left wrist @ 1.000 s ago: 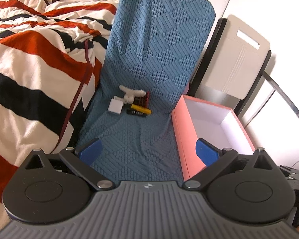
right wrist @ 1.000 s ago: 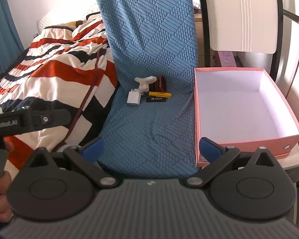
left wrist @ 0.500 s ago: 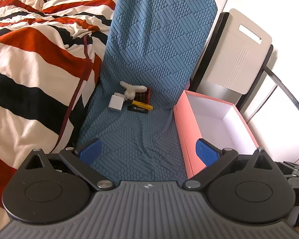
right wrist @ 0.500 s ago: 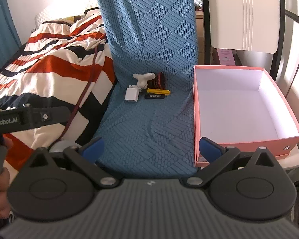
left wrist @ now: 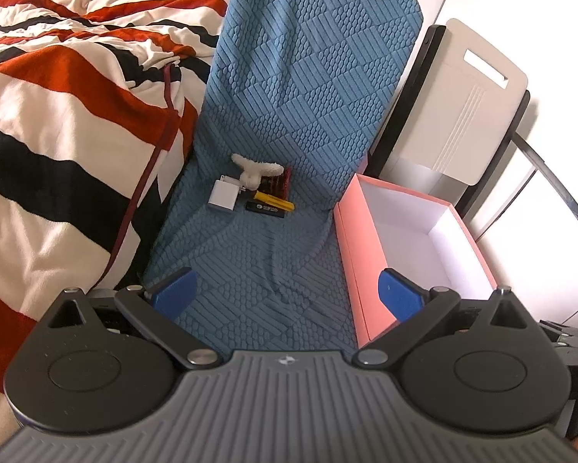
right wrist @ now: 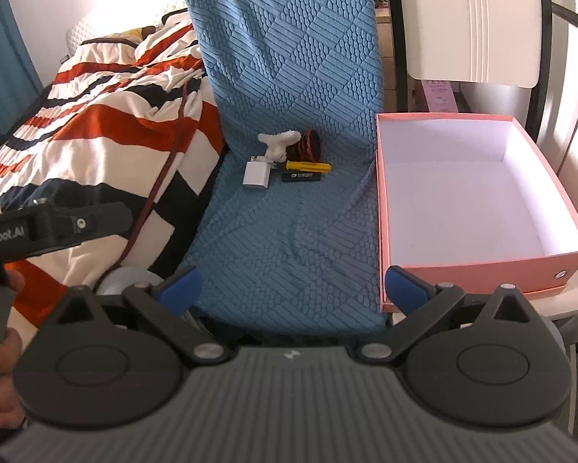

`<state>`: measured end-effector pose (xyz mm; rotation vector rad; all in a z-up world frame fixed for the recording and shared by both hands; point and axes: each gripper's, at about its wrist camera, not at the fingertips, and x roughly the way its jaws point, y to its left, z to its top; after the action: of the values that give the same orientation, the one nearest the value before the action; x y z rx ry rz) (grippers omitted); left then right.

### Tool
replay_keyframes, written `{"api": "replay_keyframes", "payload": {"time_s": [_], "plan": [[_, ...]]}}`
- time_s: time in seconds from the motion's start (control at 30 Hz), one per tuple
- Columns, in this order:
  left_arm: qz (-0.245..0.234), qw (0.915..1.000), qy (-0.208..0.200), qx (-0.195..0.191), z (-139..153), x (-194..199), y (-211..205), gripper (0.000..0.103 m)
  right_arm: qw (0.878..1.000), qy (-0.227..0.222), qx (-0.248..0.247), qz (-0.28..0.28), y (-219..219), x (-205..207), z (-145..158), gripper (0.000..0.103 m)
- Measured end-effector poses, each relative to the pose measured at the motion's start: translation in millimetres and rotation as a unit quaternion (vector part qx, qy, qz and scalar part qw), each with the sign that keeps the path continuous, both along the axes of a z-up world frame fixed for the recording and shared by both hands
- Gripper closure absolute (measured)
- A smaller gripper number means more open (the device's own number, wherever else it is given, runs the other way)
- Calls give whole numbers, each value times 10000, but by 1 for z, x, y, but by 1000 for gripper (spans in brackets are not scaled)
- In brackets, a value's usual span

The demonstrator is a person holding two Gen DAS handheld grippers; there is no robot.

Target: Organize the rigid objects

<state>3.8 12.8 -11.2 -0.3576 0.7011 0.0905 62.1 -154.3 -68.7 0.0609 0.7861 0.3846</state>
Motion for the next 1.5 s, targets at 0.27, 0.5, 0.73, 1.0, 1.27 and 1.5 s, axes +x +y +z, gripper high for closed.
{"api": "replay_keyframes", "payload": {"time_s": [0.27,0.5,0.73,1.0,1.27,1.5], "plan": [[37,10000,21,33,-2,3,-5,1,9999,91,-38,37,-8,5,-5,0],[5,10000,-42,38,-13,0,-13,1,9999,67,49,110,-21,4,-13,0],[-53,9999,11,131,-40,7,-14,1,9999,-58,-22,134,-26,9,-32,0],[-115,9998,110,121,-76,23,-4,1,9998,88,193,-29,-34,17,-62,0],[-103,9995,-30,294,-85,36,5,1,9997,89,148,157,-23,34,-82,0],[-190,9987,-42,464,-100,60,16,1,9996,70,140,244,-17,57,-100,0]]}}
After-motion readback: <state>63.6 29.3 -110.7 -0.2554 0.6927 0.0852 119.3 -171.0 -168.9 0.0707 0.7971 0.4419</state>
